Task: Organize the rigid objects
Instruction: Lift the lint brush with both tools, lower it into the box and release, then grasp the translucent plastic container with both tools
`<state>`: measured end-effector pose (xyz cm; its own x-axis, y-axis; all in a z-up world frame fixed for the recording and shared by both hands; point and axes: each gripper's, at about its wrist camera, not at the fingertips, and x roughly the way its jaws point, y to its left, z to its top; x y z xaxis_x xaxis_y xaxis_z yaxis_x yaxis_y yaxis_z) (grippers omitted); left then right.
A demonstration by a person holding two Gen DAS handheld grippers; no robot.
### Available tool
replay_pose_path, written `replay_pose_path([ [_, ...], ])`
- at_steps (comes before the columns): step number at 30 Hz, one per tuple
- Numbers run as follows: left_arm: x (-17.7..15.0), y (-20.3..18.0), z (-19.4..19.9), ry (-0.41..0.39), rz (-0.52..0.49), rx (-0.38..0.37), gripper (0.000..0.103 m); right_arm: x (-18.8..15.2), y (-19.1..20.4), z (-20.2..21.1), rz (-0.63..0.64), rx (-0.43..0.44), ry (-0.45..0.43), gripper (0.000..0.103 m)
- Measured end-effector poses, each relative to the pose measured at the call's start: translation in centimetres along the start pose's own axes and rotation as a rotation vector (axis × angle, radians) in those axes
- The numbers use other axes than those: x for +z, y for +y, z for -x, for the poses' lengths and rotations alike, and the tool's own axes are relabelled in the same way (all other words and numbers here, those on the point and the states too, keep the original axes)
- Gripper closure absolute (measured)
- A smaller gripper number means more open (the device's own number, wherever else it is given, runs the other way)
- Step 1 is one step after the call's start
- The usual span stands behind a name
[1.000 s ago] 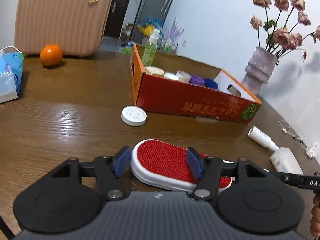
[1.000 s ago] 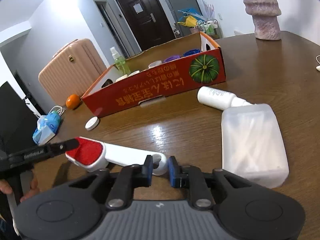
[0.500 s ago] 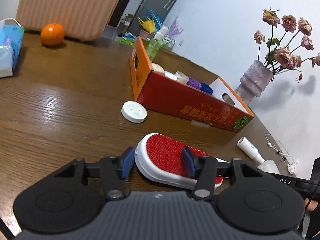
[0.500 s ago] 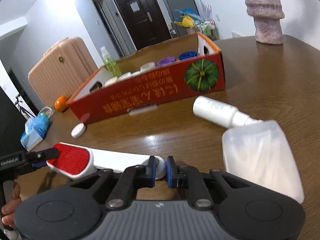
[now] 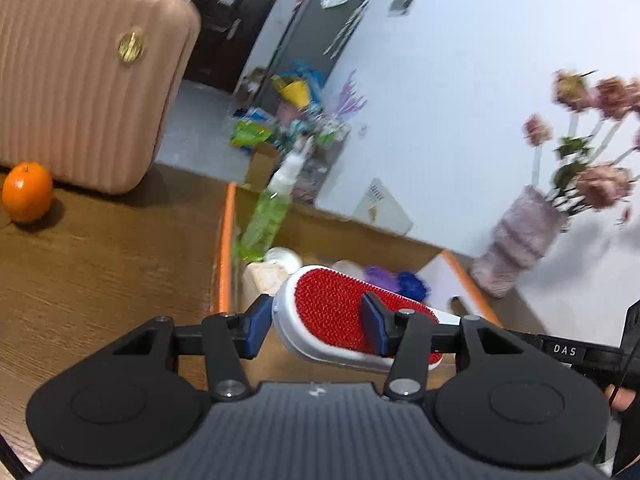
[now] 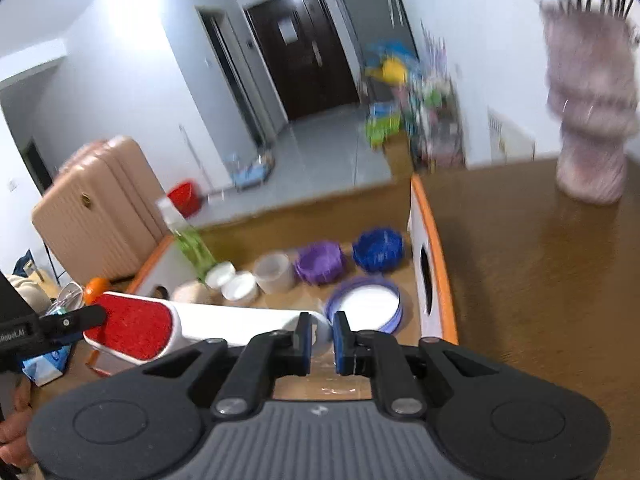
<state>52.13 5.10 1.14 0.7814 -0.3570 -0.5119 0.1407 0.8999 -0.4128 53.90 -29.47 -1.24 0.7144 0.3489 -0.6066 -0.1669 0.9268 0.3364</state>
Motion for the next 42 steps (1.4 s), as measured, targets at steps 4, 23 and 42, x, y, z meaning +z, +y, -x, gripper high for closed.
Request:
replay_pose_path([
  [4, -1.4, -0.2, -1.2, 0.034, -0.122, 0.085, 0.058, -0.6, 0.5, -1.7, 0.077, -0.021, 0.035, 0.092],
  [23, -9.0, -5.2, 14.7, -0.118, -0.410, 0.178, 0.030, -8.8, 4.5, 15.8, 0.314, -0.118, -0.190, 0.043],
  [42, -21.2, -6.6, 22.0, -0.017, -0.309, 0.234, 0.028, -23.6, 11.2, 14.6, 0.393, -0.041, -0.085, 0.039],
])
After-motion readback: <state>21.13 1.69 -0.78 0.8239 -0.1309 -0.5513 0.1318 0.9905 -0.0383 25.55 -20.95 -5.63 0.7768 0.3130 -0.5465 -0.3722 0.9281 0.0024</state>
